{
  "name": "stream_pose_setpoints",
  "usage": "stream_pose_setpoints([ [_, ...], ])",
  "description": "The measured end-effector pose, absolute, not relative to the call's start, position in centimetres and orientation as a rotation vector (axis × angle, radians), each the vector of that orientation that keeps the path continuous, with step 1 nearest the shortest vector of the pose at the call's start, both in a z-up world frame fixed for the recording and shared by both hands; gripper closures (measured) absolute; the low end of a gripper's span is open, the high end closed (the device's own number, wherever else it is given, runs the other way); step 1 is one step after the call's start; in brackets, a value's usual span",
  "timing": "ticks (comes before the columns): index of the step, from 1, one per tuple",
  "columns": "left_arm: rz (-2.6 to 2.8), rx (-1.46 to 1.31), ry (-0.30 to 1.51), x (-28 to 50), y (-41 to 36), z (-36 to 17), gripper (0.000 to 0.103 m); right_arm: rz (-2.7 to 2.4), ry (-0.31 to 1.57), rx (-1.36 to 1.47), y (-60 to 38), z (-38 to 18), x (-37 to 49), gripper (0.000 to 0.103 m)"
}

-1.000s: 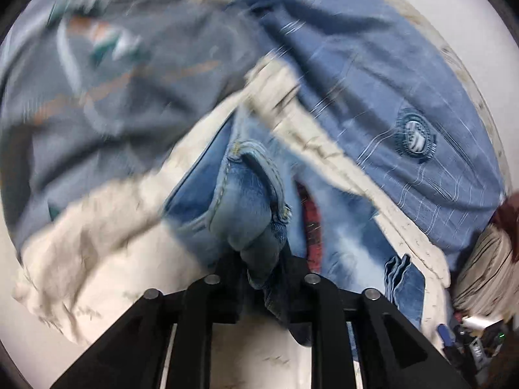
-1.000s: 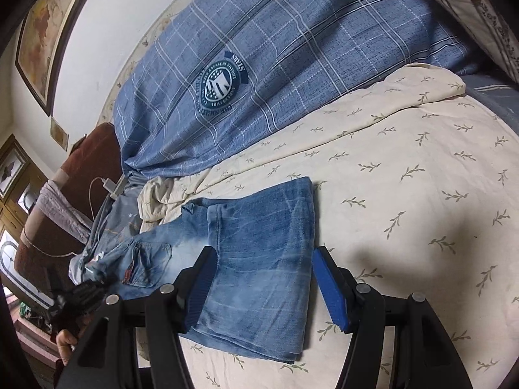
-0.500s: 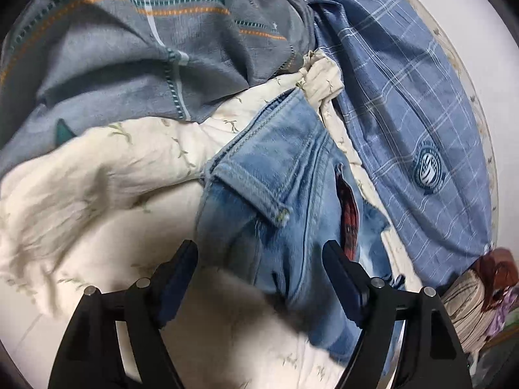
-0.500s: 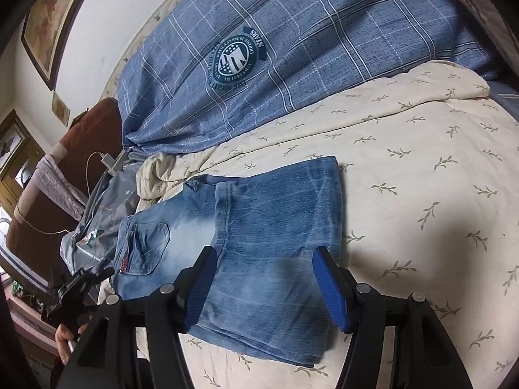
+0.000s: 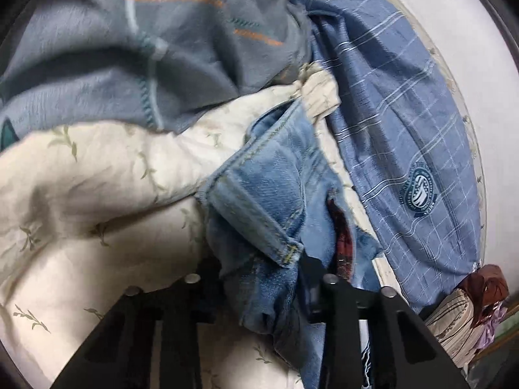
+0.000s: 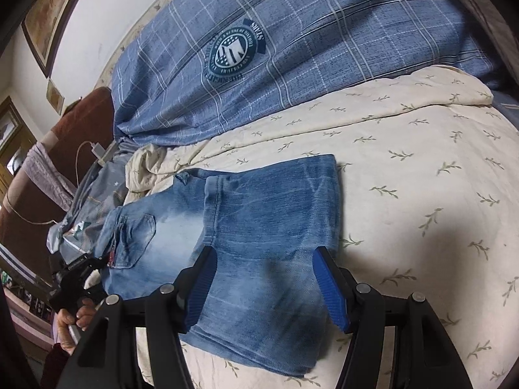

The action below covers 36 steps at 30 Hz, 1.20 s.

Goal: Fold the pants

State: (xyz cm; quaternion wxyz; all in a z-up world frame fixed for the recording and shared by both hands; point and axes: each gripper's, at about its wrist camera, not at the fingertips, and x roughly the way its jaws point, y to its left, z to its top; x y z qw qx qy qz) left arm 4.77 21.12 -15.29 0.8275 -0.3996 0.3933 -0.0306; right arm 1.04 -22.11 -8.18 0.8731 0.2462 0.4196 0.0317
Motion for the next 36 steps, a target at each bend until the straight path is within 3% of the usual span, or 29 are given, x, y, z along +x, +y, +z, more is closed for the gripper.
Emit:
stream_pose_setpoints([
  [6, -0.085, -0.661, 0.743, 4.4, 18.5, -10.4, 0.085, 0.062, 0.884, 0.494, -21.6, -8.5, 1.5, 0.038],
  [21, -0.358, -0.25, 0.622, 2.4, 5.0, -2.2, 0.088, -0.009, 0.798, 0.64, -26.1, -7.1, -0.2, 0.038],
  [28, -0.498, -0.076, 0.655, 0.4, -3.3, -3.1, 0.088, -0.044, 0.752, 0.745, -29.5, -6.8, -1.4, 0.038],
  [36, -0.534, 0.158, 0.757, -1.9, -11.2, -8.8, 0.087, -0.071, 0.728, 0.785, -31.8, -6.5, -2.4, 0.038],
])
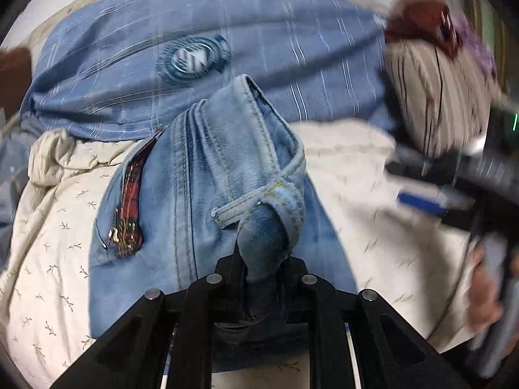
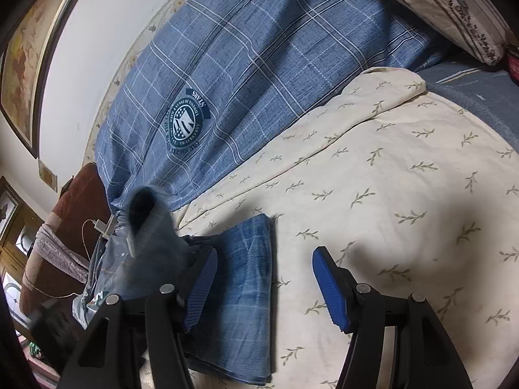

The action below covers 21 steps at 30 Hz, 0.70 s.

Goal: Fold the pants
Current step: 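Fold the waistband over onto the leg hems and release with the left gripper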

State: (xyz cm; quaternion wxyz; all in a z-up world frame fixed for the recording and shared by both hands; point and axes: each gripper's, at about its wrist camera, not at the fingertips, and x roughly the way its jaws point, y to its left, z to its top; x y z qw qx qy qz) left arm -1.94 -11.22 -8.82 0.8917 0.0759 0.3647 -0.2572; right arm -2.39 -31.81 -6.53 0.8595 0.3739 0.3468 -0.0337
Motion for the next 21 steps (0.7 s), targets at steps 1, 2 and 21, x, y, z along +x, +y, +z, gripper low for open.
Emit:
stream_pose_setpoints([
  [1, -0.531, 0.186, 0.749, -2.3, -11.7, -9.0, 0.086, -0.068, 0.729, 0.788, -31.9, -6.6, -2.4, 0.038],
  [2, -0.522, 0.219, 0.73, -2.8, -12.1, -9.0, 0.084, -0.067, 0.731, 0.791, -32.1, -6.6, -2.4, 0.038],
  [21, -0.449, 0.082, 0.657, 1.4, -5.3, -2.7, 0.041, -0.036, 0.74, 0.747, -30.6, -6.5, -1.7, 0.038],
])
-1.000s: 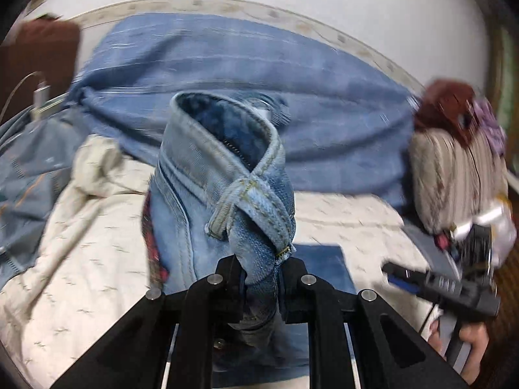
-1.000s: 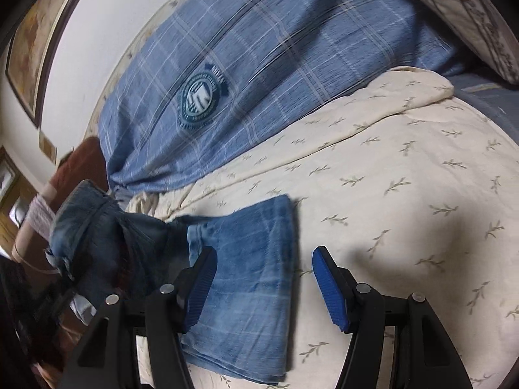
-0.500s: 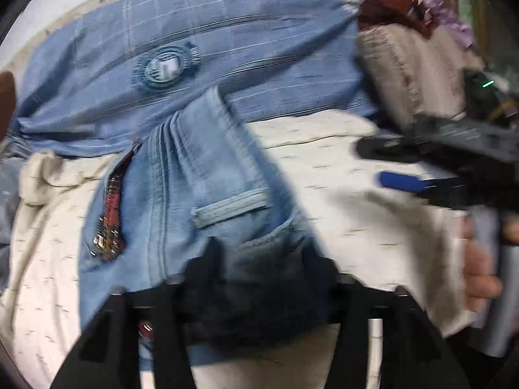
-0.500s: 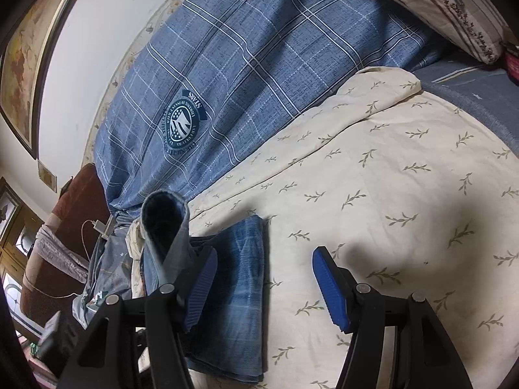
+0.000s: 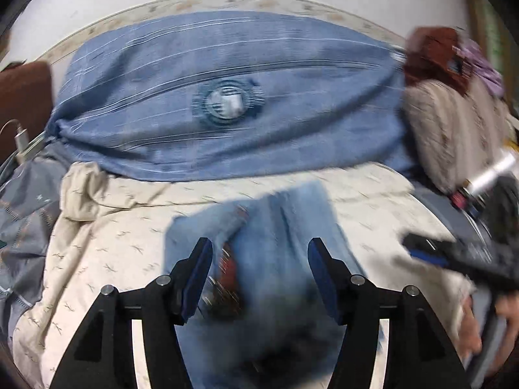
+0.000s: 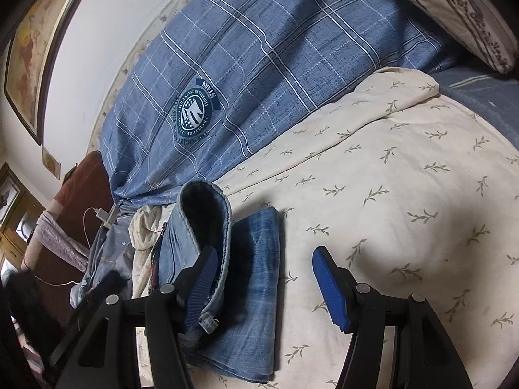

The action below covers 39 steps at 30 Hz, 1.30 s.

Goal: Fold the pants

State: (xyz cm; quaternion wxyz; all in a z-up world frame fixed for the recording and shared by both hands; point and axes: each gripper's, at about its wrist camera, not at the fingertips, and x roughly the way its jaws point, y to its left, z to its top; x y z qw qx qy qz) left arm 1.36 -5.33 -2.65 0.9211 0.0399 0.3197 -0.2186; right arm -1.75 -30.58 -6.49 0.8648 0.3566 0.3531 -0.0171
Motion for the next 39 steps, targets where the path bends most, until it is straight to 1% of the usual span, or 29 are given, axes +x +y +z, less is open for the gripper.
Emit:
stream_pose_setpoints([
  [3, -0.371, 0.146, 0.698, 4.3, -6.5, -3.1, 0.041, -0.042, 0.734, 0.77, -31.0, -6.7, -1.7, 0.038],
  [6, -0.332, 0.238, 0.743, 6.1, -8.9, -4.7, 0.041, -0.047, 0.737, 0.763, -31.1, -6.7, -1.6, 0.038],
  [12, -0.475, 0.375, 0.869, 5.0, -14.9, -9.3, 0.041, -0.055, 0.739, 0.766, -31.7, -6.8, -1.6, 0.038],
  [14, -0.439, 0.491, 0.832, 3.9, -16.6, -11.0, 0.041, -0.057, 0.736, 0.773, -31.9, -6.8, -1.6, 0.038],
  [16, -0.431, 0.512, 0.803, 3.4, -16.9, -11.4, 0.041, -0.056, 0.736, 0.769, -31.9, -6.7, -1.6, 0.038],
  [22, -0.554, 0.348, 0.853, 4.2, -13.5, -8.9, 0.041, -0.046, 0.754, 0.775, -31.8, -7.1, -1.3, 0.038],
  [26, -0.595, 0.28, 0.773, 2.8, -9.6, -6.0, 0.039, -0.017, 0.773, 0.766, -30.9, -7.3, -0.7, 0.038],
  [29, -0.57, 0.262, 0.75, 2.9, -6.5, -4.7, 0.036, 0.016, 0.777, 0.741, -29.8, -7.1, -0.3, 0.038],
  [33, -0.458, 0.22, 0.765, 4.6, -2.0, -4.8, 0.036, 0.13, 0.785, 0.788, -28.2, -7.5, 0.6, 0.038],
  [39, -0.362, 0.043, 0.878, 7.5, 3.6, -7.3, 0.036, 0.222, 0.832, 0.903, -26.9, -9.3, 2.0, 0.038],
])
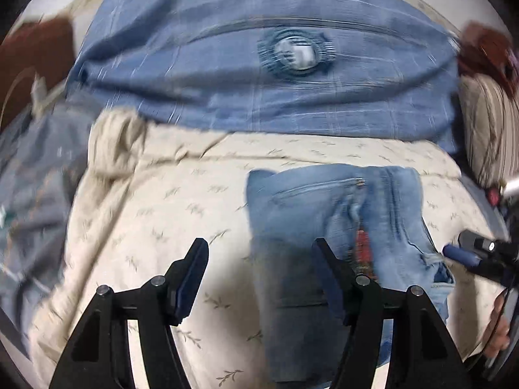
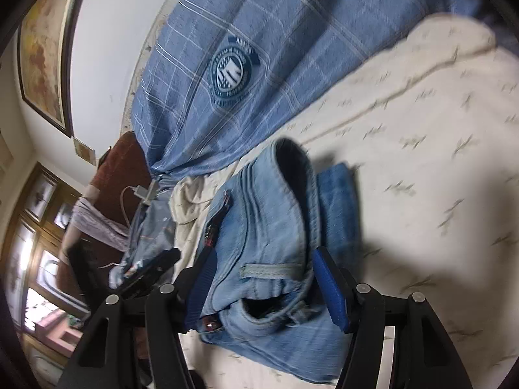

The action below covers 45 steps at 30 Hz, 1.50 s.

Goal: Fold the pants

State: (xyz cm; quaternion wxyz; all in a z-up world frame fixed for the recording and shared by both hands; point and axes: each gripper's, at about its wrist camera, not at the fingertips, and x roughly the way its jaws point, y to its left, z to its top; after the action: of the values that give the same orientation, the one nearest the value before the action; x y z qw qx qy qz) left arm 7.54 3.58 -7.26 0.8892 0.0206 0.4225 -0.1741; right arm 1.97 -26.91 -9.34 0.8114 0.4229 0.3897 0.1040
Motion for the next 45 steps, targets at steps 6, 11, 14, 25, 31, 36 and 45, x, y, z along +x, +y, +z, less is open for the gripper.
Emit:
stream_pose_setpoints([
  [6, -0.494, -0.122, 0.923, 7.6, 4.2, -9.7, 0.036, 0.155, 0.883, 0.922, -26.5, -10.8, 2.9, 0.037],
  [11, -0.597, -0.181, 0.947, 7.6, 4.1, -11.2, 0.036, 0.107, 0.855, 0.919, -27.7, -10.6, 2.8, 0.038],
  [14, -0.612, -0.251, 1.001, 8.3, 4.5, -12.2, 0.036, 0.154, 0.894, 0.952, -27.2, -11.6, 3.3, 0.038],
  [25, -0.638, -0.275, 1.012, 8.4, 5.4, -12.4, 0.036, 0.256, 0.844, 0.746, -22.6, -9.0, 2.7, 0.069],
  [31, -0.677, -0.235, 0.991, 8.2, 5.1, -12.1, 0.037, 0.219, 0.82, 0.686, -22.1, -8.1, 1.7, 0.071],
  [36, -0.749, -0.163, 0.953, 7.2, 4.3, -11.1, 0.037, 0.208, 0.806, 0.662, -22.4, -6.9, 0.0, 0.071],
  [45, -0.765, -0.012, 0.908, 6.2, 2.0, -10.6, 0.035, 0.147, 0.994, 0.704, -23.8, -11.2, 0.5, 0.071],
])
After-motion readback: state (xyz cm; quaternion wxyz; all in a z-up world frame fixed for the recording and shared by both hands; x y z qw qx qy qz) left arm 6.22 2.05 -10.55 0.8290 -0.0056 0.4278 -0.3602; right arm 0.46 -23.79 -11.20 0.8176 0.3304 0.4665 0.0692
